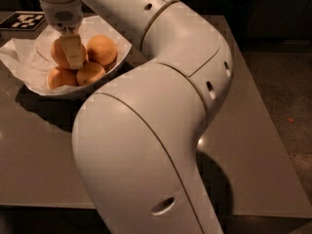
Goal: Pick orange from white bowl
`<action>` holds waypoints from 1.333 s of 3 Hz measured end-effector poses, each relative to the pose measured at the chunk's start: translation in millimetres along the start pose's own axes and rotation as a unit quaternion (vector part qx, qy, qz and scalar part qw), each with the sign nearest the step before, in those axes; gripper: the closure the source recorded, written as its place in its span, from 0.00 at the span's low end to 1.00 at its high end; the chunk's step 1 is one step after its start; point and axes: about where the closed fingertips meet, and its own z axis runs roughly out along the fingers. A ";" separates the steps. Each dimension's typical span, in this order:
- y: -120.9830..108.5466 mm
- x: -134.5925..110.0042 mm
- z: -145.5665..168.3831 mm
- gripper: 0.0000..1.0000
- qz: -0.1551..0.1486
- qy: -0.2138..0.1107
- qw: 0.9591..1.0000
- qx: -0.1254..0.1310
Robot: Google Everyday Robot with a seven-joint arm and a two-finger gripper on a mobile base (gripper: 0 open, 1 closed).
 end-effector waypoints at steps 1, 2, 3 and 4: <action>0.0 0.0 0.0 0.95 0.000 0.000 1.000 0.000; 7.1 -0.4 -17.0 1.00 -0.008 -0.008 0.999 0.036; 36.3 2.8 -51.1 1.00 -0.021 -0.019 0.996 0.090; 61.6 5.4 -70.0 1.00 -0.039 -0.031 0.992 0.115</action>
Offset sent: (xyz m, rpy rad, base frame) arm -0.0667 -0.0369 0.0581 0.0924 -0.2071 0.0598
